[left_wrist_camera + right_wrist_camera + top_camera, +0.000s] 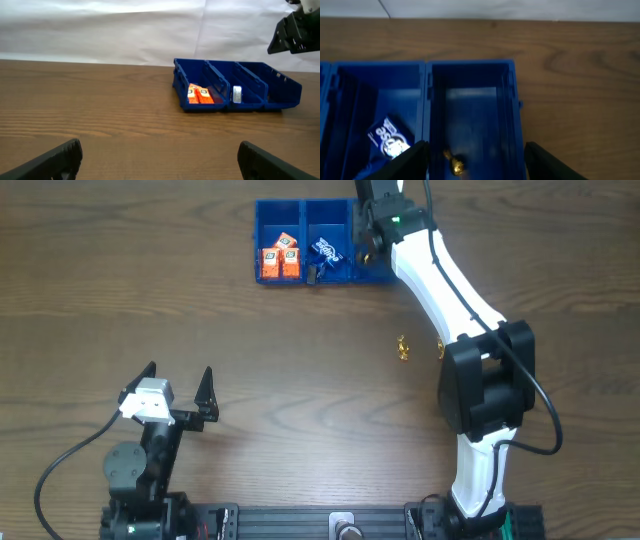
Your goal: Sort Candies Into Trays
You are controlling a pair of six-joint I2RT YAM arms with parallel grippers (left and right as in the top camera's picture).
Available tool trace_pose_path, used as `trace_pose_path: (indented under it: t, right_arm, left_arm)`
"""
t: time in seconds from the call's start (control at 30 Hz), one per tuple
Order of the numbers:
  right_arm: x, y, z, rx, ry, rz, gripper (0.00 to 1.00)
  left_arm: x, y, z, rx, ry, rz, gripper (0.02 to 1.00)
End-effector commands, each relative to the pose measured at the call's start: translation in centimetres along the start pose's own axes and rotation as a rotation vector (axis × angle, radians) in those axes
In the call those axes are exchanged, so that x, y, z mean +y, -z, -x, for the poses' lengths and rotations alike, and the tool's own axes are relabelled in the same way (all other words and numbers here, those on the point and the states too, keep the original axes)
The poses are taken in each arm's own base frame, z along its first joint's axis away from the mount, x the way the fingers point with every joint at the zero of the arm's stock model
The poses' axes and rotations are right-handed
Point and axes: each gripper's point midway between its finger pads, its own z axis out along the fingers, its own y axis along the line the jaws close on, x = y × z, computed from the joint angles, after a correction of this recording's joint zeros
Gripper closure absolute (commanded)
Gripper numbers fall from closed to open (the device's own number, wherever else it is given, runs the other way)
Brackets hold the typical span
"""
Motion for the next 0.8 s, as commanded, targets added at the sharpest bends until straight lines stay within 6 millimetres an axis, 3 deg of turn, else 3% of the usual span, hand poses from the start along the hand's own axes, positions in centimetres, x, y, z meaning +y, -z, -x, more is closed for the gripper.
trace_pose_path:
  t: [0.03,0.17,0.23,0.33,0.53,0.7,0.8]
  right_arm:
    - [-1.1,3.7,0.3,0.018,0.000,-0.011,0.351]
    - [-1.8,7.5,-0.7,0.021,-0.004,0.033,0.332]
    - [-2.2,9.5,-2.5,0.027,-0.005,0.074,0.325]
    - [-2.6,10.9,-6.5,0.063,0.000,0.121,0.321]
    - [-3.7,8.9,-14.6,0.216,0.008,0.104,0.318]
    - [-3.9,6.6,-19.3,0.332,0.018,0.081,0.316]
    - [-4.0,5.4,-21.1,0.387,0.020,0.064,0.318]
  left_arm:
    - [-0.1,-0.1,-1.6,0.046,-0.002,-0.012,0.020]
    - [-0.1,-0.1,-1.6,0.046,-0.002,-0.012,0.020]
    - [-0.1,-0.1,-1.6,0.046,-0.002,-0.012,0.020]
    - [-0.1,-0.1,-1.6,0.046,-0.002,-0.012,0.020]
    - [-0.1,-0.1,-1.6,0.046,-0.002,-0.012,0.020]
    - [-0.1,-0.1,-1.6,0.046,-0.002,-0.012,0.020]
    - [-0.1,-0.1,-1.6,0.046,-0.002,-0.012,0.020]
